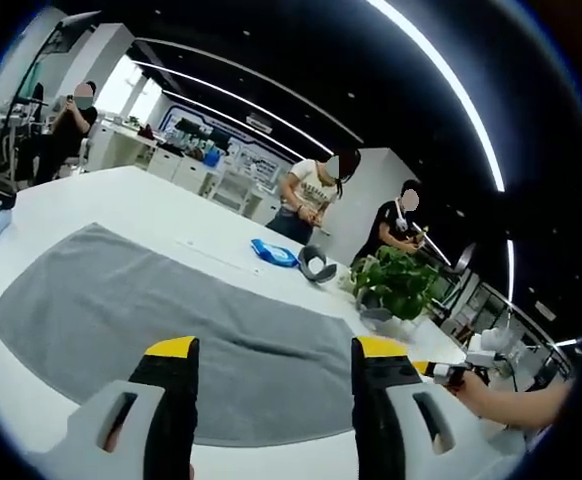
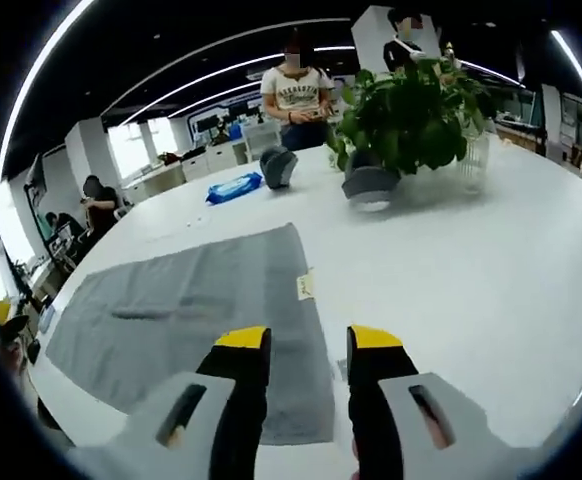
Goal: Fold the towel on the table until its edges align and the towel forms a compact rectangular stack.
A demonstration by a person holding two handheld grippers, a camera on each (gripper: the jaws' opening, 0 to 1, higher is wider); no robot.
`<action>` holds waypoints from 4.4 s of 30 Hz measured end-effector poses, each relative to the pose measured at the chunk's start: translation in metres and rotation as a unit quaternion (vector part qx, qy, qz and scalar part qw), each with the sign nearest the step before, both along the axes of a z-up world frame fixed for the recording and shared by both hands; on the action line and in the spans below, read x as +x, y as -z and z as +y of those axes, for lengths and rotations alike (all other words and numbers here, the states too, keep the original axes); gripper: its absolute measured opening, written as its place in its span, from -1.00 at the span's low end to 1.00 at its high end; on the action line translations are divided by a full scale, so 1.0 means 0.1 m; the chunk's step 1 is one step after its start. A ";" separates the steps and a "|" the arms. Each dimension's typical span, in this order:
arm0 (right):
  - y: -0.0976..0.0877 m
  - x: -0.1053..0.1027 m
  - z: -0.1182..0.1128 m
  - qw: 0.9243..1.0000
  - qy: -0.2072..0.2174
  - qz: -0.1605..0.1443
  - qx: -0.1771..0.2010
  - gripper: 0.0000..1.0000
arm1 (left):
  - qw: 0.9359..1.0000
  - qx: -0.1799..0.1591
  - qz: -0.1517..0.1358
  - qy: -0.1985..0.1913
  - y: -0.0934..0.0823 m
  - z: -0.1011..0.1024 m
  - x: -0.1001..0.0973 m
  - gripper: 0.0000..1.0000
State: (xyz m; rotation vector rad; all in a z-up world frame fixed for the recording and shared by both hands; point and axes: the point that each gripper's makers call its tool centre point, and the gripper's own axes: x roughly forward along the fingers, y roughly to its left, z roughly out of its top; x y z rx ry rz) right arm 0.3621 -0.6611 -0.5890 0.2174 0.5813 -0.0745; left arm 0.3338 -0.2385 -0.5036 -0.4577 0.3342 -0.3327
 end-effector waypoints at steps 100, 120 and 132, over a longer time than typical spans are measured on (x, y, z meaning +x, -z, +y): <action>-0.22 0.14 1.23 0.963 -0.255 -0.038 -0.082 -0.97 | 0.933 0.020 0.148 0.327 0.49 -2.97 0.81 -0.15; -0.13 0.01 1.44 0.951 -0.296 -0.026 -0.082 -0.97 | 0.923 0.044 0.220 0.312 1.07 -3.29 1.27 -0.65; -0.18 -0.01 1.37 0.959 -0.281 -0.031 -0.035 -0.97 | 0.925 0.015 0.242 0.291 1.22 -3.40 1.70 -0.87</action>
